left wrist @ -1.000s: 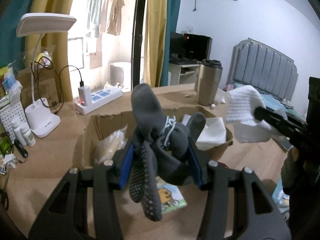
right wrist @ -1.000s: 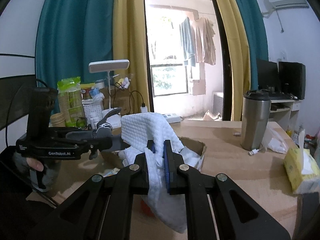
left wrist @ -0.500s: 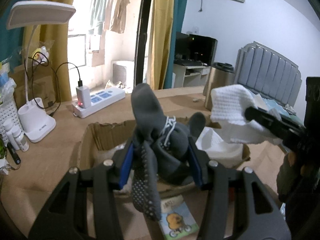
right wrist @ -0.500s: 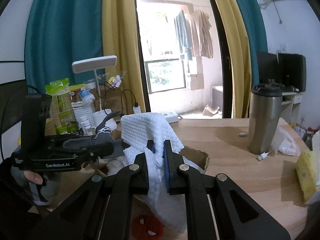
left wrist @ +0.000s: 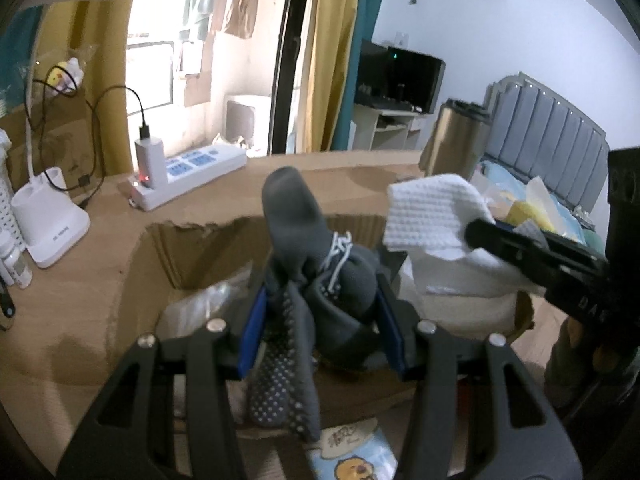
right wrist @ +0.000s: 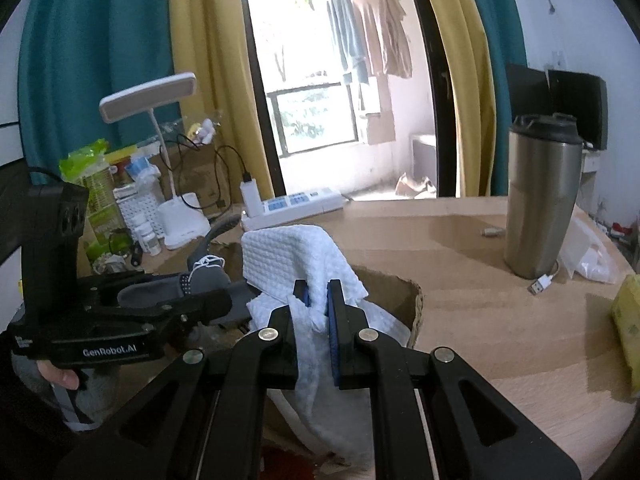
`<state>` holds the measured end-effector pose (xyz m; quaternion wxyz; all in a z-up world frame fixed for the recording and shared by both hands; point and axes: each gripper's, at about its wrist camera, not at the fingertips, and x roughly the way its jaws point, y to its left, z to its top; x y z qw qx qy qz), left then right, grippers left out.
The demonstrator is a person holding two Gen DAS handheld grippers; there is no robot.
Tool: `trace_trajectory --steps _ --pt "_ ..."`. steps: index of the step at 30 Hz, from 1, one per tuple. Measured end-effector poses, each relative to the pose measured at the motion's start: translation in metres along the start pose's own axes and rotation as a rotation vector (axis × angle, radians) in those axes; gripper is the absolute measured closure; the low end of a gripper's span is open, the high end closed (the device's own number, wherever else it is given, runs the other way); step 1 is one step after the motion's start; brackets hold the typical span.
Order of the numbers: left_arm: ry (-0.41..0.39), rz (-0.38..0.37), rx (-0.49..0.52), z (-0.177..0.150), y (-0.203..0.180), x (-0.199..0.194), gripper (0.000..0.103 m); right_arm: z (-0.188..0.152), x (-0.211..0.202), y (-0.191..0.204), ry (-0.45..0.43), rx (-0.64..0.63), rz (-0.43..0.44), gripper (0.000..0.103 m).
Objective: Organize soft objects
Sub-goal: 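Lower the socks into the box and open the left gripper while the right gripper lowers the towel, then lower the white towel into the box and open the right gripper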
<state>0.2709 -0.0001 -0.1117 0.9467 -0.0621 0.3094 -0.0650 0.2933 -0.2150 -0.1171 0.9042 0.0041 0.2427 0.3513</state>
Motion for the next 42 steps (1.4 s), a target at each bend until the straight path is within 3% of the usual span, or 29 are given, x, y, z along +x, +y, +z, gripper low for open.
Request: trace_trajectory --steps 9,16,24,29,37,42 --pt "0.054 -0.013 0.021 -0.006 -0.008 0.017 0.050 -0.007 0.018 0.004 0.073 -0.017 -0.021 0.093" --pt "0.067 -0.028 0.026 -0.008 -0.010 0.023 0.043 -0.008 0.022 0.003 0.092 -0.008 -0.023 0.091" --pt "0.069 -0.060 0.028 -0.007 -0.013 0.022 0.037 -0.008 0.023 0.008 0.096 -0.014 -0.016 0.066" --pt "0.051 -0.074 0.024 -0.005 -0.013 0.013 0.029 -0.006 0.014 0.010 0.058 -0.010 -0.018 0.063" --pt "0.026 -0.100 0.005 -0.007 -0.010 -0.004 0.026 -0.004 0.000 0.016 0.012 -0.017 -0.045 0.060" --pt "0.004 -0.104 -0.001 -0.008 -0.008 -0.016 0.026 -0.004 -0.011 0.023 -0.019 -0.058 -0.077 0.048"
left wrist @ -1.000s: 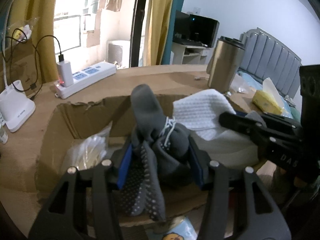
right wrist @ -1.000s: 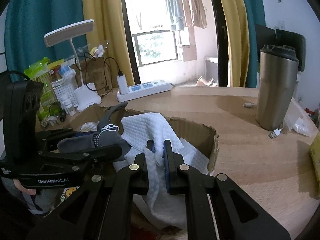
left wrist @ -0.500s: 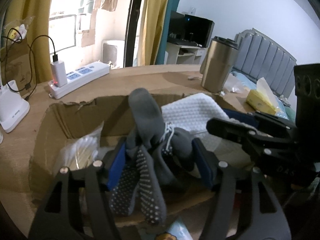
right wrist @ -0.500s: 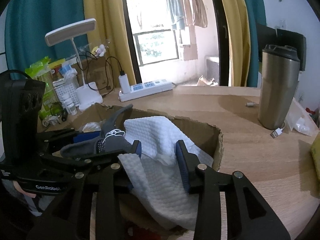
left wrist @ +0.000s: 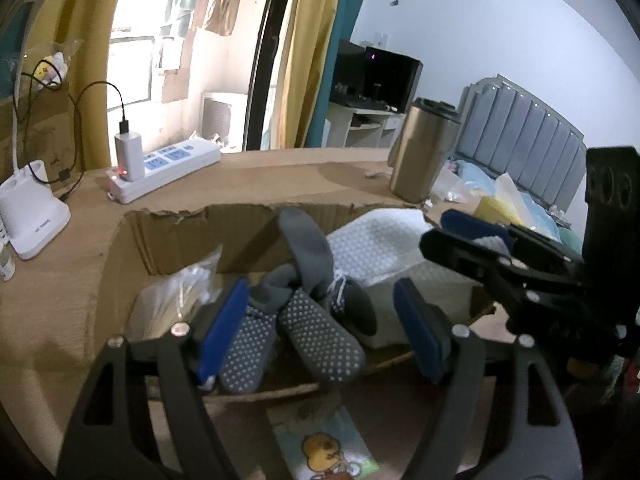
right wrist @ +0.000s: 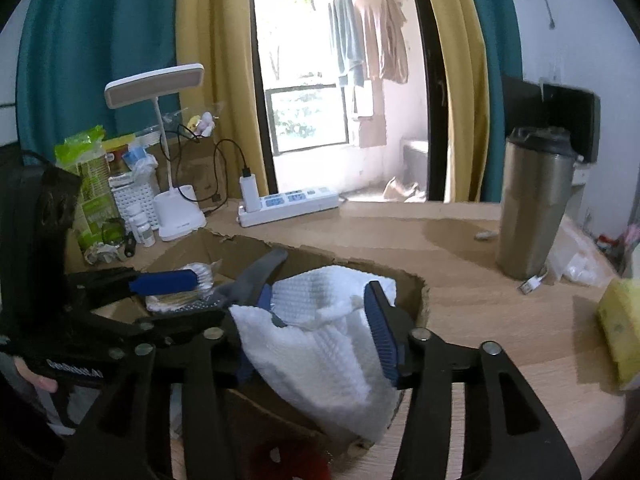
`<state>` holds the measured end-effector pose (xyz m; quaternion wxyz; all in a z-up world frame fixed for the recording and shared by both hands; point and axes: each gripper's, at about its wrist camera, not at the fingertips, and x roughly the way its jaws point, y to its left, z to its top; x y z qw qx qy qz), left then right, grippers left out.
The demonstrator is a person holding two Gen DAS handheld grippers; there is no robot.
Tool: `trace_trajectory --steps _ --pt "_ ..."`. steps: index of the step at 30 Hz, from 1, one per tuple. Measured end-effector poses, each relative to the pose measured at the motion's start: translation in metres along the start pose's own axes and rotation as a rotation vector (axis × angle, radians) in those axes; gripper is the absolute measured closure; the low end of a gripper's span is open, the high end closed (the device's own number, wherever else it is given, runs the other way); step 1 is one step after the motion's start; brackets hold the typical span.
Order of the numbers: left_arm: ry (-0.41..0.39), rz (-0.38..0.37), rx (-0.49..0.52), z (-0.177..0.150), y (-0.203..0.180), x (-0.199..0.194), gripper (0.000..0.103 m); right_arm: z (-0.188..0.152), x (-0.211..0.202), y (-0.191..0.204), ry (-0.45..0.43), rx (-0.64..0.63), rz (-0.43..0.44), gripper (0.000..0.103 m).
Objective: Organize soft objects
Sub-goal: 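Lower the white towel into the box and open the right gripper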
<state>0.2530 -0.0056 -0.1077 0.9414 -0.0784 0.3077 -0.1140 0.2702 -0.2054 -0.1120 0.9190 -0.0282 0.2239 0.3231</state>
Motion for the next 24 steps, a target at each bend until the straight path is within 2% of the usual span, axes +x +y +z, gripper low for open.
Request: trace_trajectory --steps 6,12,18,22,24 --pt "-0.020 -0.002 -0.004 -0.003 0.004 -0.014 0.026 -0.001 -0.012 0.001 -0.027 -0.019 -0.053 0.047" --pt "-0.020 -0.002 -0.015 -0.011 0.009 -0.025 0.026 -0.004 -0.023 -0.021 -0.025 0.051 -0.132 0.047" --pt "-0.014 0.005 -0.037 -0.019 0.016 -0.032 0.026 -0.006 -0.043 -0.035 -0.059 0.130 -0.087 0.047" --pt "-0.019 0.011 -0.040 -0.022 0.019 -0.037 0.026 0.001 -0.055 -0.025 -0.076 0.087 -0.117 0.047" --pt "-0.023 0.013 -0.039 -0.021 0.020 -0.039 0.026 0.005 -0.061 -0.019 -0.093 0.065 -0.104 0.046"
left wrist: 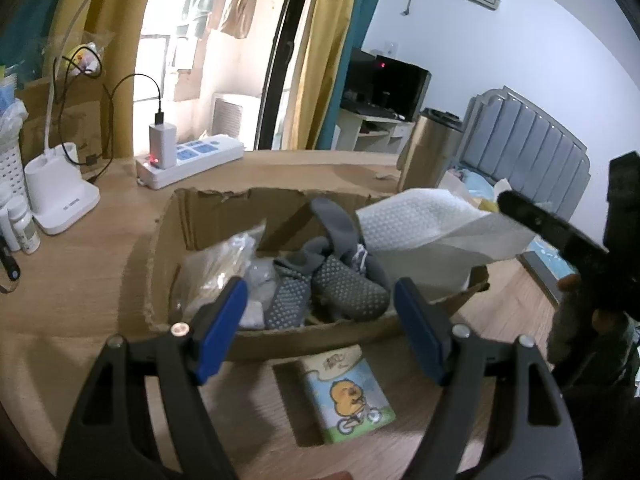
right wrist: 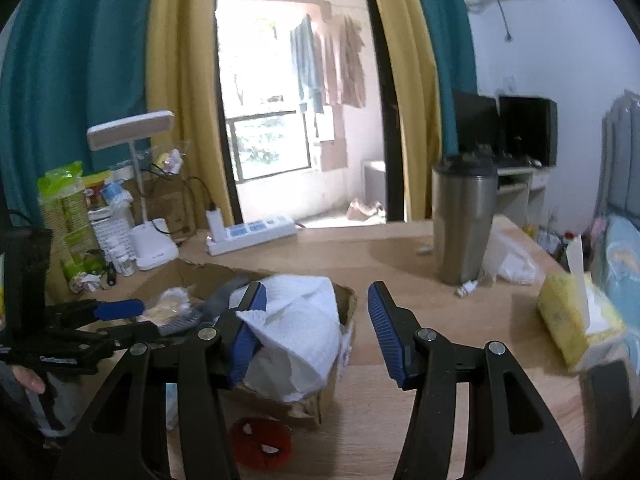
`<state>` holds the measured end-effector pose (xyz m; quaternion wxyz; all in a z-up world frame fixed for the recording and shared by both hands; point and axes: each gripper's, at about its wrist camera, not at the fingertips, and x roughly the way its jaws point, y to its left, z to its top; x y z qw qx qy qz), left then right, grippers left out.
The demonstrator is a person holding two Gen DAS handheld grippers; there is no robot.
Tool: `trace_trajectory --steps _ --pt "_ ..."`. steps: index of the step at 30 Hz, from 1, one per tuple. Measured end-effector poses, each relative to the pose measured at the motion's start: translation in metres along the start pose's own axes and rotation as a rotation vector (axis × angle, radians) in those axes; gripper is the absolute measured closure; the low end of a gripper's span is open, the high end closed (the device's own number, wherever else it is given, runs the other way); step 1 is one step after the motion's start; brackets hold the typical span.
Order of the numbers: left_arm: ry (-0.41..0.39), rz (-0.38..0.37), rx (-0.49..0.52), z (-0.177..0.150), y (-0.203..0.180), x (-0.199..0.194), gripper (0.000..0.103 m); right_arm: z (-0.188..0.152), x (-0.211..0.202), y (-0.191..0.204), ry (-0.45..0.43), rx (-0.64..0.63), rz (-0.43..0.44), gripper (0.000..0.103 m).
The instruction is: Organize soft objects
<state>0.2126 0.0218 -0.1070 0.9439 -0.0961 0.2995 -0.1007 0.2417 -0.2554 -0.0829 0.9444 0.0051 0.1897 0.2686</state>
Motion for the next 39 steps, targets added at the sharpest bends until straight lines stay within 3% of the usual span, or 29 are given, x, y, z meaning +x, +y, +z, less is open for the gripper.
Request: trace_trajectory --steps 3,6,9,13,18,28,39 --pt "-0.003 -0.001 -0.004 0.000 0.002 -0.002 0.026 0.001 0.006 0.007 0.011 -0.023 0.024 0.035" --pt "-0.003 -0.009 -0.008 0.000 0.000 -0.002 0.026 -0.005 0.023 0.014 0.075 -0.036 0.031 0.035" --pt "-0.006 -0.014 0.003 0.000 -0.002 -0.004 0.026 -0.003 0.013 0.017 0.023 -0.017 0.069 0.034" --pt "-0.010 -0.008 0.008 0.001 -0.002 -0.008 0.026 0.014 -0.015 0.019 -0.043 -0.029 0.055 0.034" --pt "-0.017 -0.004 -0.005 0.001 0.002 -0.011 0.026 0.018 -0.025 0.019 -0.047 -0.063 0.040 0.033" --pt "-0.024 -0.022 0.004 0.001 -0.003 -0.016 0.026 -0.016 0.051 -0.011 0.164 0.031 -0.041 0.033" --pt "-0.009 -0.016 -0.016 -0.001 0.003 -0.010 0.026 -0.038 0.082 -0.006 0.319 0.176 0.051 0.033"
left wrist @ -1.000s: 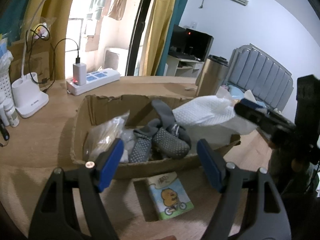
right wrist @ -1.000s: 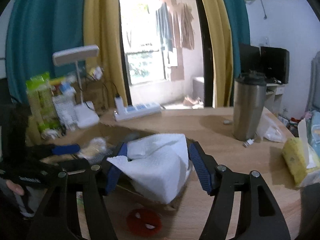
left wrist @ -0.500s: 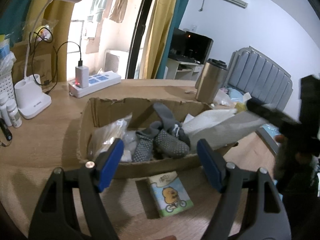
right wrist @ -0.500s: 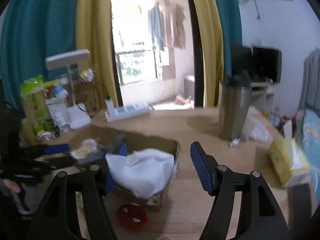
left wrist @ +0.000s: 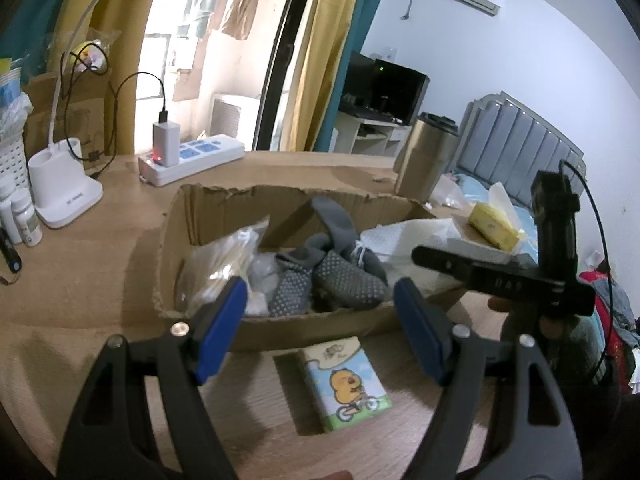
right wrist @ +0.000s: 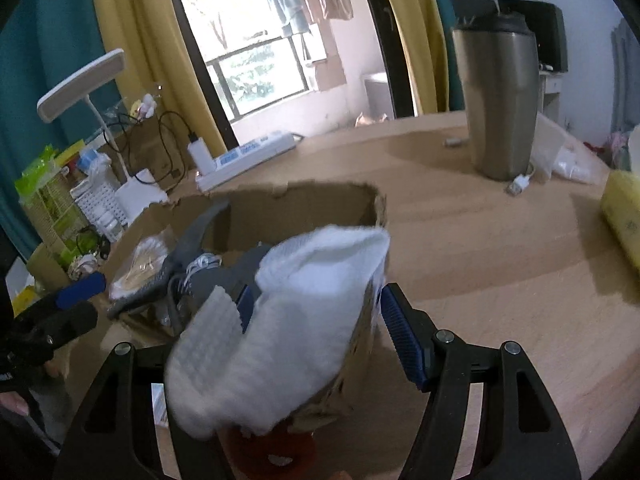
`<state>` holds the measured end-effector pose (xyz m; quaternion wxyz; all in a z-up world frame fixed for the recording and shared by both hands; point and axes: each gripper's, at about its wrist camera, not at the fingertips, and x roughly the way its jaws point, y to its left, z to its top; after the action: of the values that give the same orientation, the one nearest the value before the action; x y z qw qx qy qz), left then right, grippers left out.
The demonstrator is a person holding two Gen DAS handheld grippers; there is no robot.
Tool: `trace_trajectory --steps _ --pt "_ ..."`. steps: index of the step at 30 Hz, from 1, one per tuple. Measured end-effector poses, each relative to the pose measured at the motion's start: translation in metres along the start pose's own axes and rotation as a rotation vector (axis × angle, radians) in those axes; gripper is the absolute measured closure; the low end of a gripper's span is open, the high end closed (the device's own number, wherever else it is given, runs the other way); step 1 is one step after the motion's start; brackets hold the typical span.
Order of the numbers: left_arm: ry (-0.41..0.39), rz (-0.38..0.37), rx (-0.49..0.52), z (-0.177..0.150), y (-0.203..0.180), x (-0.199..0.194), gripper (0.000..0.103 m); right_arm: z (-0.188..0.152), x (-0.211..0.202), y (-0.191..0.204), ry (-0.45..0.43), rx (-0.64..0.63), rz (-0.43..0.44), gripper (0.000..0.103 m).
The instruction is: Organize soft objects
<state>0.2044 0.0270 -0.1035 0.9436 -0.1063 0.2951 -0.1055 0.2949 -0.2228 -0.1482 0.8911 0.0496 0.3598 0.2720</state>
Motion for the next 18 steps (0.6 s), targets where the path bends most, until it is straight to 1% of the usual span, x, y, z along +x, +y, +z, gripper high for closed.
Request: trace_trajectory --steps 4,9,11,12,13,14,18 --pt "0.000 -0.004 0.002 -0.001 0.000 -0.001 0.026 -0.007 -0.004 -0.001 0.021 0.035 0.018 0.033" --pt "-0.001 -0.007 0.003 -0.001 0.000 -0.002 0.026 -0.009 -0.019 0.004 -0.017 0.038 0.033 0.033" --pt "-0.002 -0.009 0.007 -0.001 -0.002 -0.002 0.026 -0.008 -0.026 0.006 -0.046 0.034 0.035 0.033" --pt "-0.002 -0.010 0.008 -0.001 -0.003 -0.002 0.026 -0.007 -0.029 0.007 -0.059 0.031 0.035 0.031" --pt "0.000 -0.011 0.010 -0.001 -0.003 -0.001 0.026 -0.006 -0.032 0.009 -0.078 0.028 0.036 0.028" --pt "0.001 -0.011 0.010 -0.001 -0.003 -0.001 0.026 -0.005 -0.035 0.011 -0.098 0.025 0.033 0.023" --pt "0.004 -0.013 0.012 -0.001 -0.006 -0.001 0.026 -0.003 -0.053 0.021 -0.202 -0.026 0.026 0.021"
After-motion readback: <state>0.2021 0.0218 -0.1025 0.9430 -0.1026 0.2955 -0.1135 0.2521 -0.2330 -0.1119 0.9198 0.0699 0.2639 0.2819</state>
